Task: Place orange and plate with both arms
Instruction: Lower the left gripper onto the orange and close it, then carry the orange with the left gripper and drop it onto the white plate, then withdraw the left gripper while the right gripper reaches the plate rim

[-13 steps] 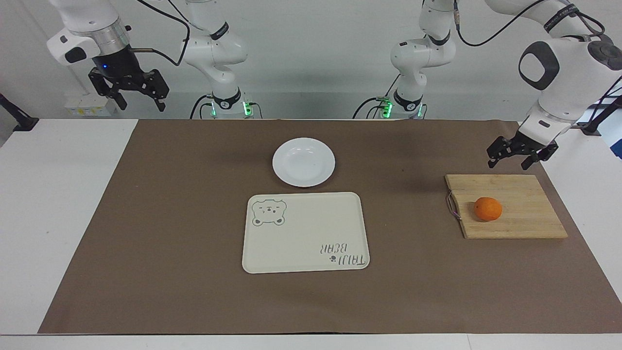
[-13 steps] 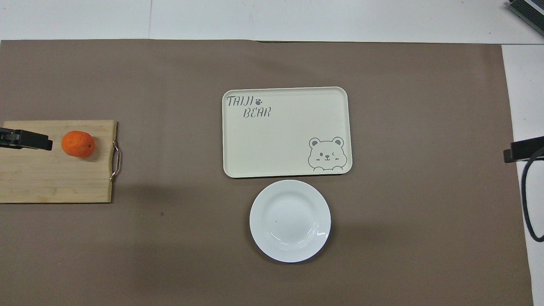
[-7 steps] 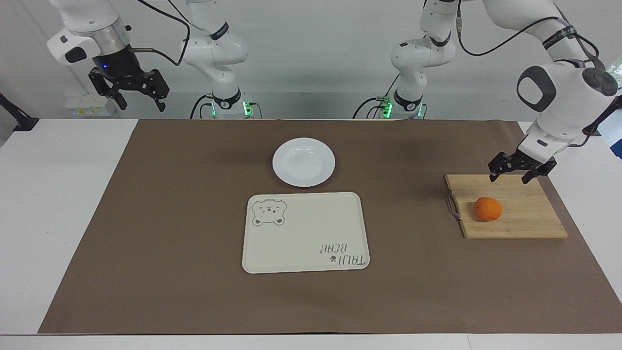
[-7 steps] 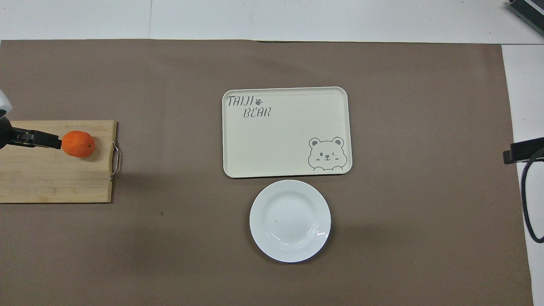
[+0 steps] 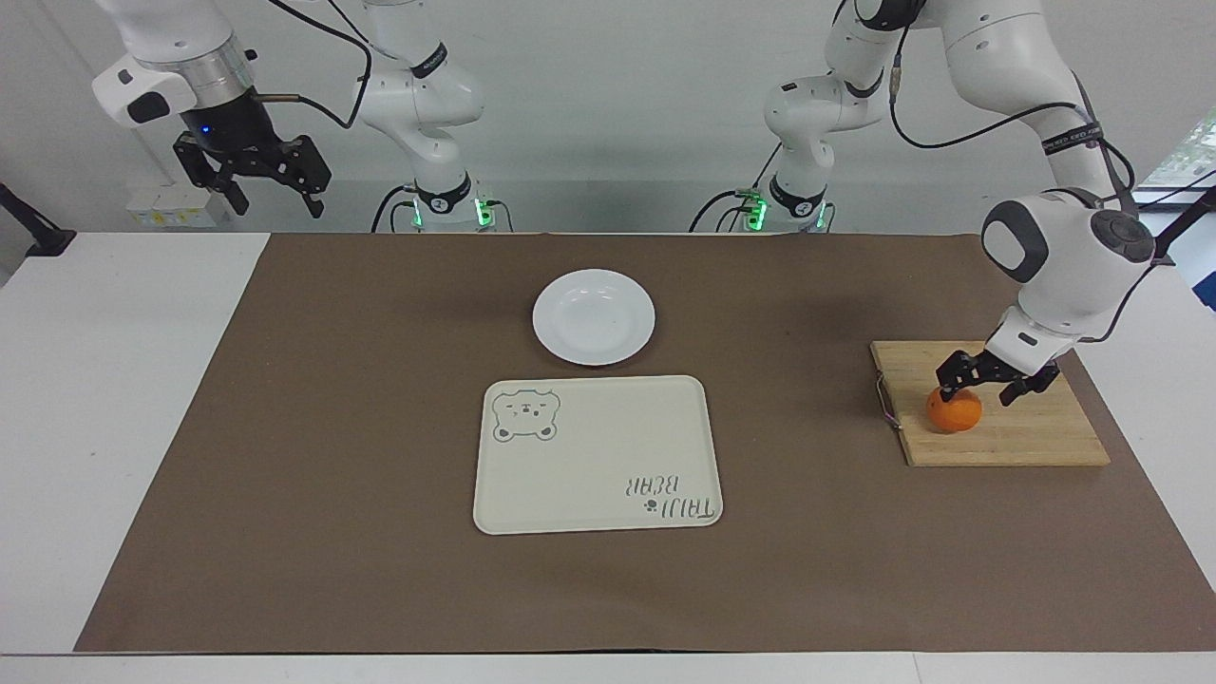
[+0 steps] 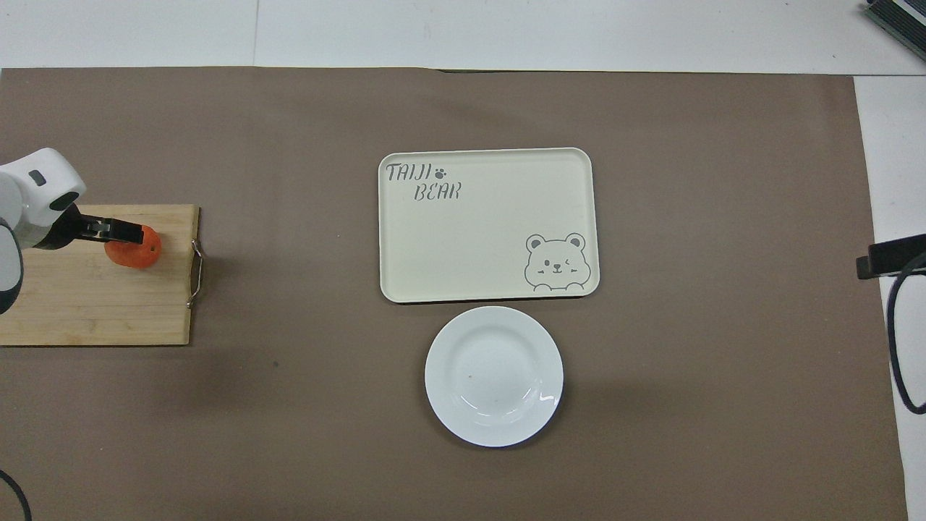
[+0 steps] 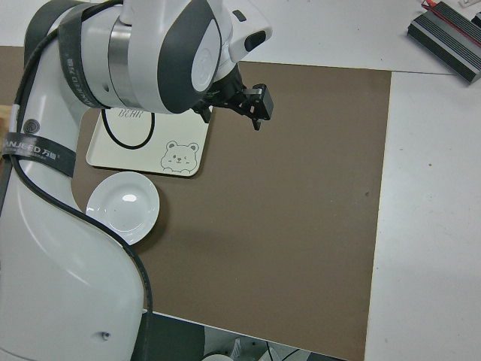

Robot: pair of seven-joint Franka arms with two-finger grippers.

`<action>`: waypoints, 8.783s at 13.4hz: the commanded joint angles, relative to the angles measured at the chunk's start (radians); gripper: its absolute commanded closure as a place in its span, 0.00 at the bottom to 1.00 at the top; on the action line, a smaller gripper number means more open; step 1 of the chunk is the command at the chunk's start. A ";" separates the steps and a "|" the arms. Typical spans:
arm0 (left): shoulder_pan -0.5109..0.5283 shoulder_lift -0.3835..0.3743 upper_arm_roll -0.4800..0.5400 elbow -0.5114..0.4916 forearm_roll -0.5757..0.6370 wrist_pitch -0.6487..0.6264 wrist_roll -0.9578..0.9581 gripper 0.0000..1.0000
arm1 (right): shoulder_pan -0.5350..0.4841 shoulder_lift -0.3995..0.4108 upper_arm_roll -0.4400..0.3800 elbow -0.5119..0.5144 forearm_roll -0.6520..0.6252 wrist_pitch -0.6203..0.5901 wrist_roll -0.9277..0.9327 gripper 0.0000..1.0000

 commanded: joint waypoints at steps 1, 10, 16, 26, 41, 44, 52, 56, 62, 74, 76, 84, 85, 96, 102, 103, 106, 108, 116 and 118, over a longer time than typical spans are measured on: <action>-0.007 0.015 -0.001 -0.048 -0.005 0.097 -0.033 0.00 | -0.004 -0.017 0.007 -0.012 -0.003 -0.011 -0.014 0.00; 0.004 0.015 -0.001 -0.097 -0.017 0.108 -0.037 0.96 | -0.004 -0.017 0.005 -0.014 -0.003 -0.011 -0.015 0.00; -0.008 -0.017 -0.001 0.027 -0.017 -0.041 -0.043 1.00 | -0.004 -0.019 0.005 -0.014 -0.002 -0.011 -0.015 0.00; -0.089 -0.151 -0.026 0.239 -0.007 -0.433 -0.199 1.00 | -0.015 -0.033 0.004 -0.026 -0.003 -0.046 -0.020 0.00; -0.635 -0.235 -0.035 0.141 -0.014 -0.407 -0.863 1.00 | -0.018 -0.030 -0.006 -0.021 -0.002 -0.015 -0.008 0.00; -0.721 -0.243 -0.039 0.061 -0.016 -0.302 -0.940 1.00 | -0.013 -0.028 -0.003 -0.020 -0.003 -0.014 -0.014 0.00; -0.977 -0.122 -0.039 -0.123 -0.016 0.108 -1.181 1.00 | -0.010 -0.031 -0.001 -0.032 -0.003 0.011 -0.009 0.00; -1.046 -0.051 -0.038 -0.158 -0.017 0.214 -1.247 1.00 | -0.020 -0.030 -0.006 -0.029 -0.003 0.025 -0.014 0.00; -1.029 -0.043 -0.035 -0.151 -0.016 0.187 -1.262 0.00 | -0.020 -0.017 -0.006 -0.069 -0.002 0.141 -0.020 0.00; -0.590 -0.149 -0.026 0.117 -0.036 -0.278 -0.752 0.00 | 0.031 -0.017 0.002 -0.610 0.662 0.533 -0.104 0.00; -0.524 -0.151 -0.026 0.131 -0.037 -0.291 -0.690 0.00 | 0.039 -0.031 0.002 -0.694 0.798 0.592 -0.127 0.00; -0.269 -0.203 -0.019 0.168 -0.037 -0.425 -0.345 0.00 | 0.089 -0.086 0.004 -0.974 1.145 0.712 -0.440 0.00; -0.243 -0.212 -0.019 0.170 -0.036 -0.436 -0.310 0.00 | 0.092 -0.091 0.004 -0.995 1.171 0.722 -0.460 0.00; -0.149 -0.246 -0.015 0.415 0.039 -0.765 -0.248 0.00 | 0.284 -0.073 0.004 -1.196 1.639 0.873 -0.844 0.00; -0.146 -0.246 -0.018 0.415 0.038 -0.768 -0.242 0.00 | 0.391 -0.062 0.005 -1.218 1.803 0.942 -0.896 0.04; -0.145 -0.246 -0.018 0.415 0.038 -0.768 -0.242 0.00 | 0.404 -0.060 0.004 -1.218 1.810 0.969 -0.937 0.15; -0.145 -0.246 -0.018 0.415 0.038 -0.768 -0.242 0.00 | 0.405 -0.056 0.005 -1.218 1.816 0.979 -0.971 0.58; -0.146 -0.246 -0.018 0.415 0.038 -0.768 -0.242 0.00 | 0.405 -0.054 0.004 -1.218 1.816 0.979 -0.968 0.86; -0.145 -0.246 -0.018 0.415 0.038 -0.768 -0.242 0.00 | 0.410 -0.036 0.005 -1.201 1.853 0.977 -0.913 1.00; -0.146 -0.246 -0.018 0.415 0.038 -0.768 -0.242 0.00 | 0.410 -0.017 0.005 -1.171 1.853 0.973 -0.955 1.00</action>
